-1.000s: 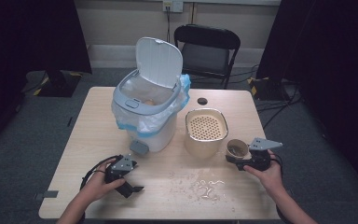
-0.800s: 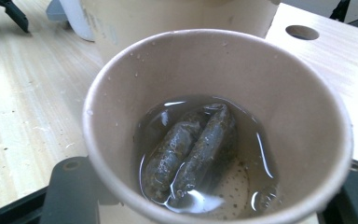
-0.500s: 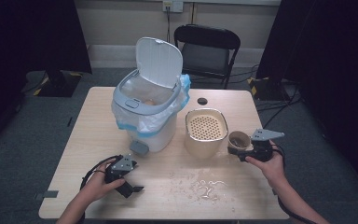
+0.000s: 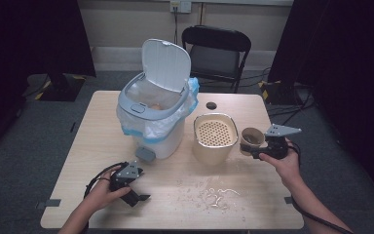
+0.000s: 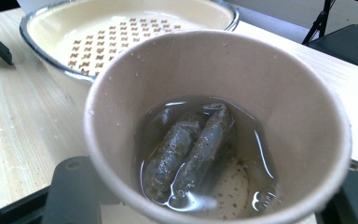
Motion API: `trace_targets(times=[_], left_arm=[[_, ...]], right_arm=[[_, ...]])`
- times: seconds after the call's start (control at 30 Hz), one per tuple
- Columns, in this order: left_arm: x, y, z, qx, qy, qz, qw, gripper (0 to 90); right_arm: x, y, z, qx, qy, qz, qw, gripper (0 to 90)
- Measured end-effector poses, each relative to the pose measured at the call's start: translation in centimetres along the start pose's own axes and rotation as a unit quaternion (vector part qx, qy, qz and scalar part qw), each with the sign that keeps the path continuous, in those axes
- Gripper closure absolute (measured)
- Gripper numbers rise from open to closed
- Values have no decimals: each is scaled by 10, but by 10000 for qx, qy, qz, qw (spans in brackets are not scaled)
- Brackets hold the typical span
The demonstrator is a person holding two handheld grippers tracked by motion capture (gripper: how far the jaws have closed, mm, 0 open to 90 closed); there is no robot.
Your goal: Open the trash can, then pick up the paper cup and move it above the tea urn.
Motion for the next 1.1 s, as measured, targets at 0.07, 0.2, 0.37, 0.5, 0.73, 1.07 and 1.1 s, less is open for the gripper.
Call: trace_targets(times=[0.07,0.2,0.37,0.5,0.73,1.07,1.1], left_arm=[[0,0,0,0,-11,2,10000,0],[0,0,0,0,-11,1,10000,0],[0,0,0,1,-14,-1,10000,0],[0,0,0,-1,-14,-1,10000,0],[0,0,0,3,6,-2,10000,0],[0,0,0,1,2,-4,10000,0],[0,0,0,-1,1,-2,10000,0]], right_arm=[[1,-2,-2,-2,2,11,10000,332],[2,-6,-6,12,29,18,10000,332],[2,-10,-13,5,42,11,10000,333],[2,-12,-19,13,27,-7,10000,333],[1,-16,-28,56,18,35,10000,333],[-3,-26,-42,142,46,179,9997,334],[-4,-27,-43,152,36,194,9997,334]])
Point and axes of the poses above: each handheld gripper's, and its own axes: x roughly backward along the jaws, z roughly out of its underside, y roughly to its left, the point moved 6 cm from there along -x, roughly forward along the jaws, and after that the axes turned 11 degrees about z, right-handed, at the moved point
